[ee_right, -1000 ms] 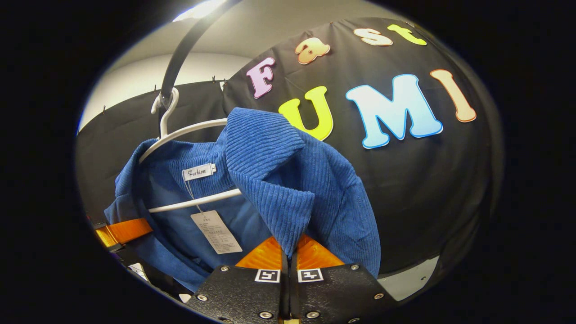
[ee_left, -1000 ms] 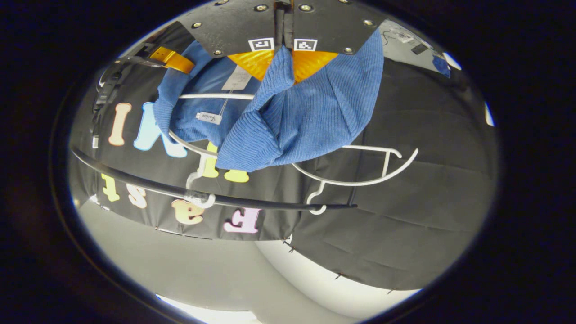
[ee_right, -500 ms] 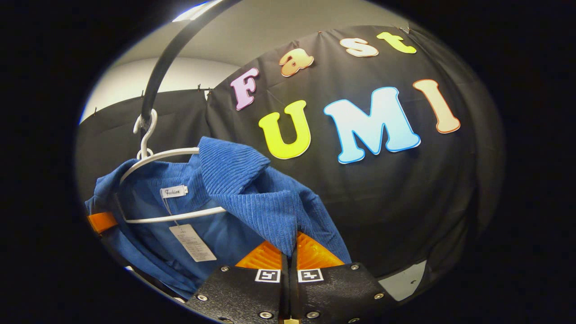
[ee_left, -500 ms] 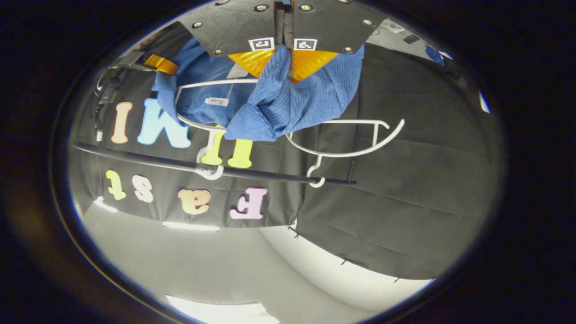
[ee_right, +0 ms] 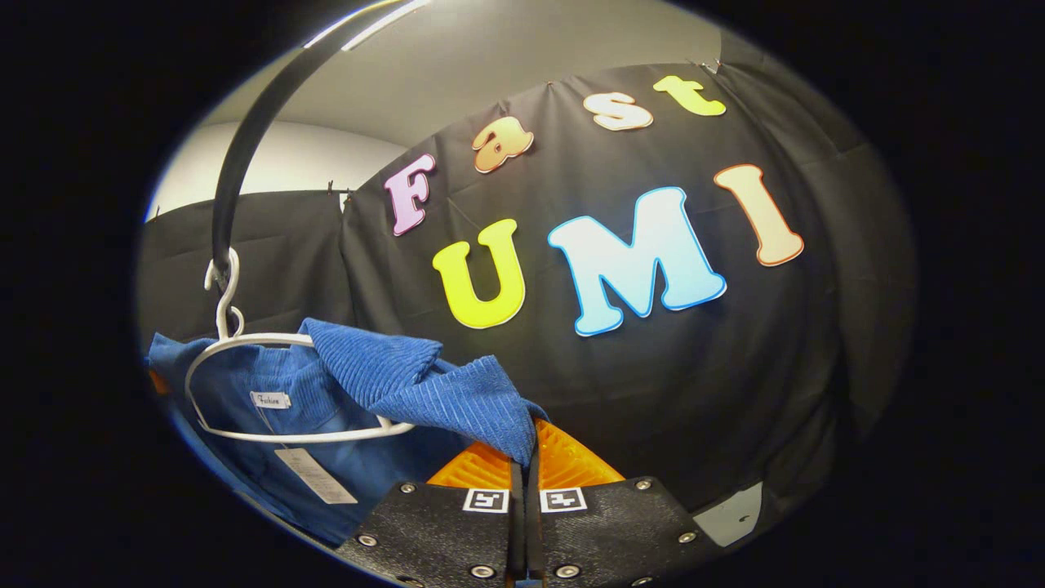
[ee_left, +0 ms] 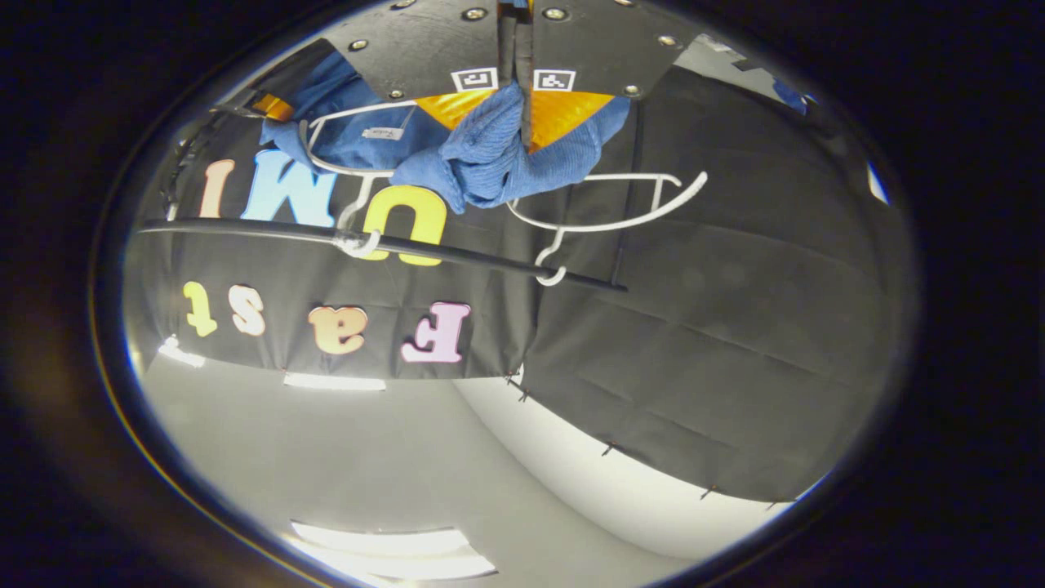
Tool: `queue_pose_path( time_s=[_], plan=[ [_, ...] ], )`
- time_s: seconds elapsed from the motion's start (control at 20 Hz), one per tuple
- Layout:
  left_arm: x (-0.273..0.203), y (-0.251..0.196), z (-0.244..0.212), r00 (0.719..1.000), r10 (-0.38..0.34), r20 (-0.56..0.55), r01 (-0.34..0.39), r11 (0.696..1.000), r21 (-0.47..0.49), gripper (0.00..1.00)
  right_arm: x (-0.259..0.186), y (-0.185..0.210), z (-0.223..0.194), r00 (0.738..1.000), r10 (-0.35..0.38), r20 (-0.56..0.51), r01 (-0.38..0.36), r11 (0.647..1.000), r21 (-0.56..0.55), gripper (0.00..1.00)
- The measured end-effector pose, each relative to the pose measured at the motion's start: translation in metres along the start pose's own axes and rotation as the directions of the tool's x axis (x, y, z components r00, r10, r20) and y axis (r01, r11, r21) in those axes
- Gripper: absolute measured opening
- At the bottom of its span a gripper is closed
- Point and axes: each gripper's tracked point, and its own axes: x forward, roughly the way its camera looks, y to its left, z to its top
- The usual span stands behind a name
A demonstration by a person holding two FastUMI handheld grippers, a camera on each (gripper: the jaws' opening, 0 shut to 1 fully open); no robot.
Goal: Grasp the clothes on the hanger with both hands and then place them into the laundry hamper below.
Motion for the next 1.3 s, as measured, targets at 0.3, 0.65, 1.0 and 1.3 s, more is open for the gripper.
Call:
queue_pose_path(
  time_s=[0.3,0.65,1.0,1.3],
  plan=[
    [0.016,0.040,0.029,0.999,0.028,0.026,-0.029,0.999,0.018,0.07,0.010,-0.007,0.010,0.996,-0.041,0.080,0.043,0.999,-0.012,0.00],
    [0.040,0.063,0.021,1.000,0.008,-0.012,-0.008,1.000,0.009,0.07,0.023,-0.001,0.026,0.984,-0.038,0.175,0.052,0.996,-0.075,0.00],
    [0.060,0.089,0.027,1.000,-0.013,-0.017,0.013,1.000,-0.008,0.00,0.036,0.009,0.037,0.971,-0.016,0.240,0.047,0.991,-0.123,0.00],
    [0.088,0.098,0.011,0.995,-0.075,-0.065,0.071,0.996,-0.053,0.00,0.044,0.017,0.041,0.958,0.001,0.287,0.052,0.983,-0.175,0.00]
  ],
)
